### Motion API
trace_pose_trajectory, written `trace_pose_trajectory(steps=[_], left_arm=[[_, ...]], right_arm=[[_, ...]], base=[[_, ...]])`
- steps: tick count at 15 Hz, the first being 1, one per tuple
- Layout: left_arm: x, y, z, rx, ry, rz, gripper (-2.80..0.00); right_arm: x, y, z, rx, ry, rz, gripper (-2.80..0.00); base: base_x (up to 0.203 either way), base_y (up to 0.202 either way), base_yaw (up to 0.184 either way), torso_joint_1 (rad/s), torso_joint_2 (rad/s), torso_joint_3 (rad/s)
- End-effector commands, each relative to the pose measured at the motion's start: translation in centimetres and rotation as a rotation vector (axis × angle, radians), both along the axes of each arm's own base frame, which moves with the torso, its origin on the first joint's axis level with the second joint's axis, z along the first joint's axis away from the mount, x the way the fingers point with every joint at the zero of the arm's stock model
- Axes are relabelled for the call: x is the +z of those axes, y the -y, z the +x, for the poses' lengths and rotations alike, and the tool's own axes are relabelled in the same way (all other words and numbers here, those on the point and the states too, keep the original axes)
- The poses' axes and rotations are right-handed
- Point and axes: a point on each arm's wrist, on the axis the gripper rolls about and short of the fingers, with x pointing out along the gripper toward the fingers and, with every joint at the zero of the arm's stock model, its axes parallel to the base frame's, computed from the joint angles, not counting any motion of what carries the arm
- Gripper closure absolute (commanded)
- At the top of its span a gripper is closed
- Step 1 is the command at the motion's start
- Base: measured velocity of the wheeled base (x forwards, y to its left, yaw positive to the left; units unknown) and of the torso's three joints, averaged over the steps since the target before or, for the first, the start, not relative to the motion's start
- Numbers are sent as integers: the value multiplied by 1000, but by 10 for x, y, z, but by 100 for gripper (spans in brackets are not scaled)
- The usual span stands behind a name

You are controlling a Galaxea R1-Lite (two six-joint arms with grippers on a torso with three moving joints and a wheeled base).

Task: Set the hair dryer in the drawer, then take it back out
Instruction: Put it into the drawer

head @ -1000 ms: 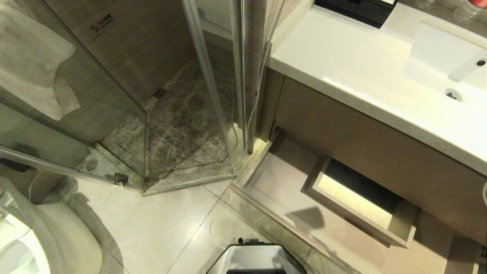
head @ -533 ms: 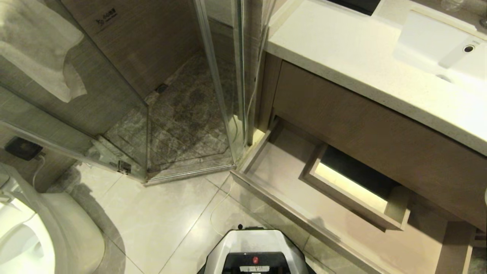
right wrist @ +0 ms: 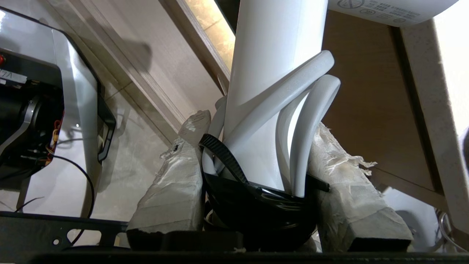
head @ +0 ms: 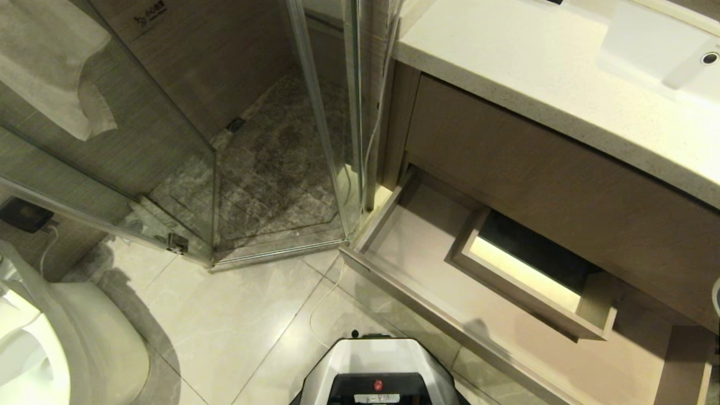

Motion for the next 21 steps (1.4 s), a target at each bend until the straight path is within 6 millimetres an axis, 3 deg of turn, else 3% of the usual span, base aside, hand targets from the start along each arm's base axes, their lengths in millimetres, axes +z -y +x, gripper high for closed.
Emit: trace_pose_trajectory(steps=[1, 11, 21], left_arm=[[0, 0, 0, 1, -2, 0, 0], [0, 0, 0, 1, -2, 0, 0], [0, 0, 0, 1, -2, 0, 0]], right_arm=[[-2, 0, -1, 1, -3, -4, 0], [-8, 0, -2, 0, -3, -4, 0], [-14, 0, -2, 0, 3, -3, 0]], base=[[0, 0, 0, -186, 330, 154], [0, 0, 0, -194, 346, 144], [0, 0, 0, -331, 528, 198]])
